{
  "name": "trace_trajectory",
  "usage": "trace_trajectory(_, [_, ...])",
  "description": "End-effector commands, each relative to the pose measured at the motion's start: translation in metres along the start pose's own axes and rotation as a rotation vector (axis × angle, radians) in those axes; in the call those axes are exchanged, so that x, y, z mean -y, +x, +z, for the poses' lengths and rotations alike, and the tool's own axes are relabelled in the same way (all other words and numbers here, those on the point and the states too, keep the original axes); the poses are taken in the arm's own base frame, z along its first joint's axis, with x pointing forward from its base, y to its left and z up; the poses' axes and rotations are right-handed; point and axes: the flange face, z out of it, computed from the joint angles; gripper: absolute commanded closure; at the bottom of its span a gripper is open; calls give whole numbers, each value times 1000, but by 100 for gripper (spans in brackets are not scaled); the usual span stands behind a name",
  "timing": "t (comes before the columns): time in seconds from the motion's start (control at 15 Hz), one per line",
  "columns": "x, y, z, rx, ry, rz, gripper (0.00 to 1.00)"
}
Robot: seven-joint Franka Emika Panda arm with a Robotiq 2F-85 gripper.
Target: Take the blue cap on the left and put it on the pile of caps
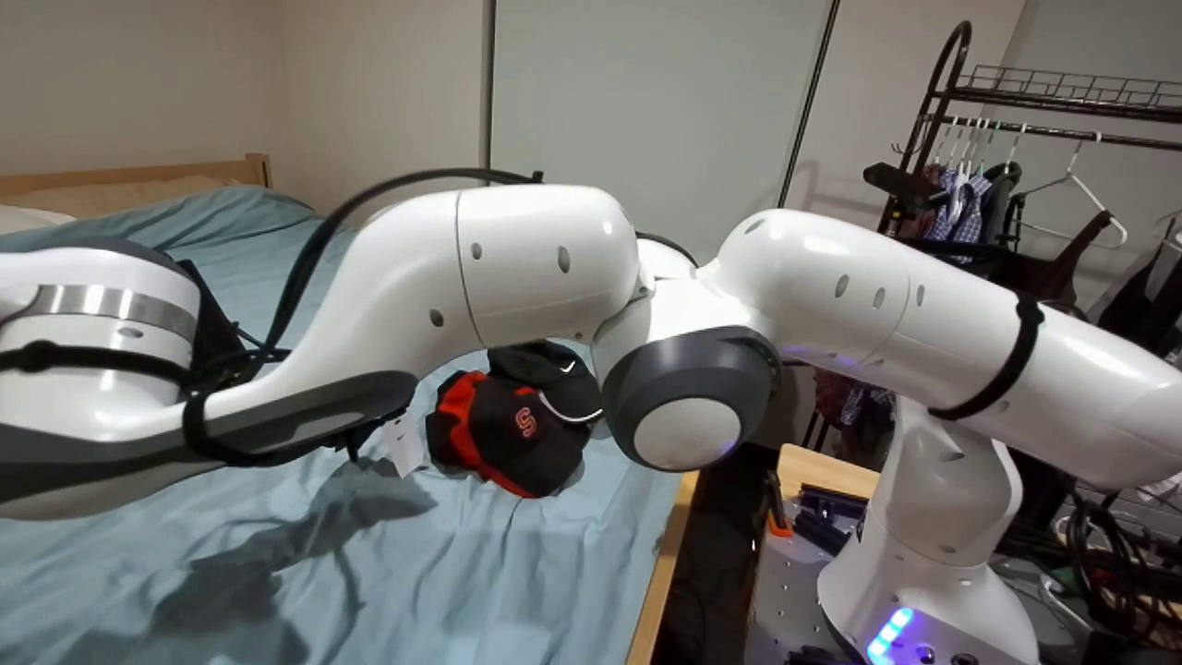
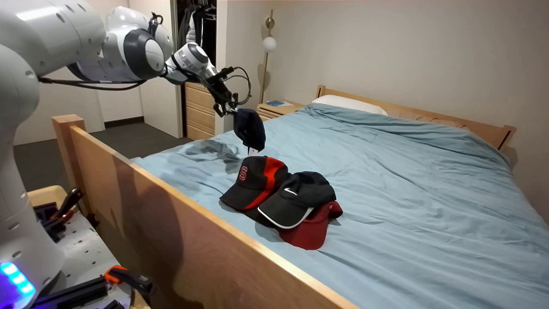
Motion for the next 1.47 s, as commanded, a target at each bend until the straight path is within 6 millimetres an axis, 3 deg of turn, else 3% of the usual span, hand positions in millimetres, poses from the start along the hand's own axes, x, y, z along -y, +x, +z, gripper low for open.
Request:
trace_trajectory(0.0, [0, 0, 0, 0, 0, 2, 93])
trace_trajectory(0.2, [6, 4, 4, -2, 16, -36, 95])
trace_trajectory(0.53, [-19, 7, -35, -236, -37, -52, 95])
trace_trajectory(0.73, [-25, 10, -41, -343, -19, -14, 95])
trace_trajectory(1.27, [-17, -21, -25, -125, 161, 78, 96])
trace_trajectory(1.33, [-16, -8, -22, -172, 127, 53, 93])
trace_trajectory(1.4, [-16, -11, -22, -155, 136, 58, 93])
